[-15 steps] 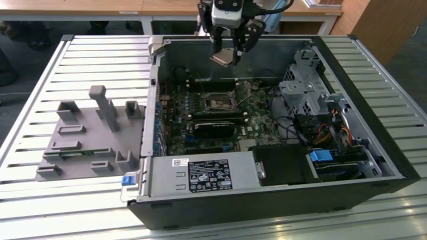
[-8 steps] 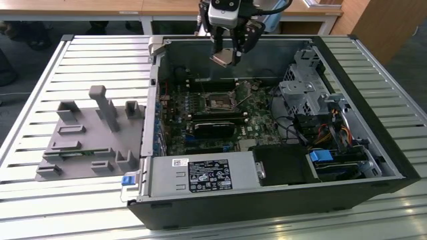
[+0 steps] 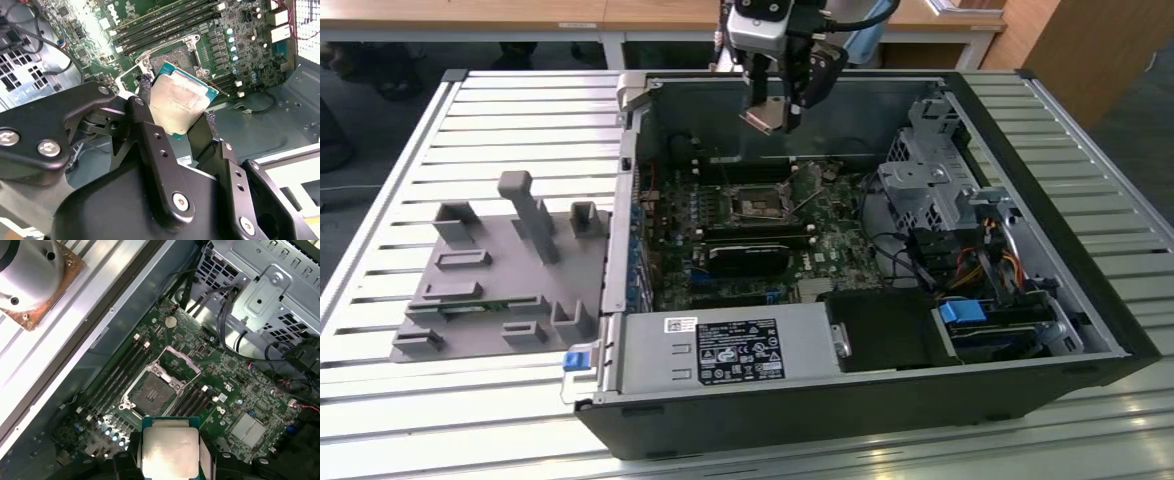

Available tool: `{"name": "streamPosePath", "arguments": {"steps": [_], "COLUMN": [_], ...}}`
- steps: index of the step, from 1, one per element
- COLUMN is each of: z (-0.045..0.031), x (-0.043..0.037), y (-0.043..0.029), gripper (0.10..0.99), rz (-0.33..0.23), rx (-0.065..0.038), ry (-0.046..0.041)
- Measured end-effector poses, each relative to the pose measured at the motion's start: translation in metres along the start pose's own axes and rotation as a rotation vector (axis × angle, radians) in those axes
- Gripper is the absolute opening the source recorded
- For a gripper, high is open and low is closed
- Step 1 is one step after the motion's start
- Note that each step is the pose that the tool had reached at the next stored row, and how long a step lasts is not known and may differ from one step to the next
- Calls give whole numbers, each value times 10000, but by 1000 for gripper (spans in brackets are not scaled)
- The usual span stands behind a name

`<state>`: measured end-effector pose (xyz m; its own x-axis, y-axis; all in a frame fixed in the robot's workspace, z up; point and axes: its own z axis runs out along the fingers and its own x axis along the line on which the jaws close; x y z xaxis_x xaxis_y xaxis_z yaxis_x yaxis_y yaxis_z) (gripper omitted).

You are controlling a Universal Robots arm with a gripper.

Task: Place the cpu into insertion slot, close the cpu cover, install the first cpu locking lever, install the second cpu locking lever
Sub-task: 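Place the cpu into insertion slot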

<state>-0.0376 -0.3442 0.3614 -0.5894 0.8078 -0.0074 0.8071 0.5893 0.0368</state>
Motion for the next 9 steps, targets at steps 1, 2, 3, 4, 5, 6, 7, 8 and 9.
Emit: {"name": "streamPosePath", "arguments": {"steps": [1,2,3,4,5,6,7,8,9], "z": [1,2,2,3,4,4,5,6,7], "x": [0,0,0,0,0,0,0,0,0], "y": [0,0,0,0,0,0,0,0,0], "gripper": [541,541,541,541,541,541,541,541,541], "rz": [95,190,283,375,472,566,667,760,853], "rx": [4,10,15,20,25,31,37,42,48], "ry": [-9,-18,-28,-38,-48,-57,-68,-78,-88]}}
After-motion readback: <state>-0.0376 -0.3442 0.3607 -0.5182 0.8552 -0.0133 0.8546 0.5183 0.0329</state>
